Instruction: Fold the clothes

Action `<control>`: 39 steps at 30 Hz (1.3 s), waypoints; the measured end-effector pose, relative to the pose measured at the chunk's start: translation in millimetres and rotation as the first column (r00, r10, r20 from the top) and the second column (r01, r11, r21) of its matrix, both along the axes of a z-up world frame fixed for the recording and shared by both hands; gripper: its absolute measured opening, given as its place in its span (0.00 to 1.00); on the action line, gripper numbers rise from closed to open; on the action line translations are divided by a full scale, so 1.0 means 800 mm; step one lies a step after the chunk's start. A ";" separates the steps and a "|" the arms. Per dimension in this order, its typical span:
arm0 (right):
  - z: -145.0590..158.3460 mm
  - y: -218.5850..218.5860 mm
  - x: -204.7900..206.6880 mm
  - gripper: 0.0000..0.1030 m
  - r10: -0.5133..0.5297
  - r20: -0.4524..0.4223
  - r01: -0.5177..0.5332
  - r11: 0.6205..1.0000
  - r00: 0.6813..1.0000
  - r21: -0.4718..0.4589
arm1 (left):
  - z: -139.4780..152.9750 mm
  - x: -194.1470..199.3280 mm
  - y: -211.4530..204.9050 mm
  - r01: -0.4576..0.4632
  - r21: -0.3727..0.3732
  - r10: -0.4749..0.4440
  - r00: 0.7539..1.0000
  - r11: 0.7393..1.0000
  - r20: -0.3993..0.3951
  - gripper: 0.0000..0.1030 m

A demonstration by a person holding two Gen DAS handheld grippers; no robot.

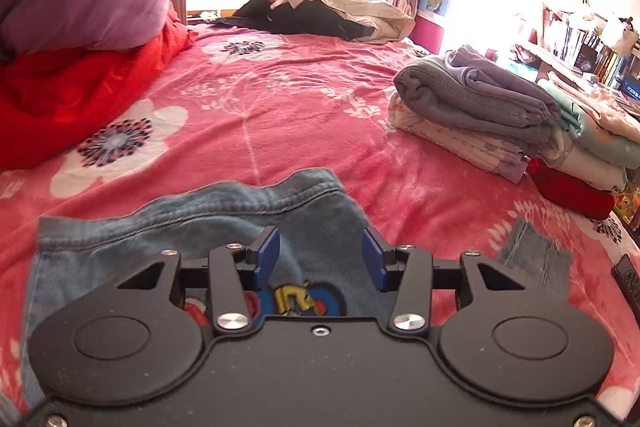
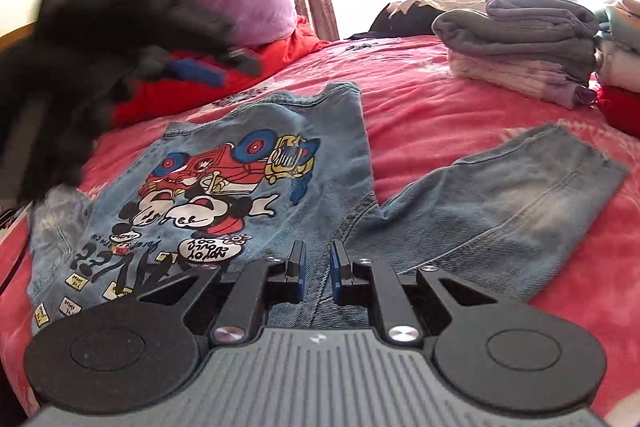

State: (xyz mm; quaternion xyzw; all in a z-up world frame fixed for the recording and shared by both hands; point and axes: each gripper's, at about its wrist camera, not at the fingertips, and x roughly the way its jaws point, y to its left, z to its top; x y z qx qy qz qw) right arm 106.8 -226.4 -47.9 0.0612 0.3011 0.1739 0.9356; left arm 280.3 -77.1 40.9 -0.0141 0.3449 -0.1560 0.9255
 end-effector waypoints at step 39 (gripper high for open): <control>-0.017 -0.020 0.007 0.15 -0.040 -0.074 0.035 0.997 0.996 -0.073 | -0.054 0.107 -0.027 -0.126 -0.102 0.113 0.986 0.987 -0.127 0.33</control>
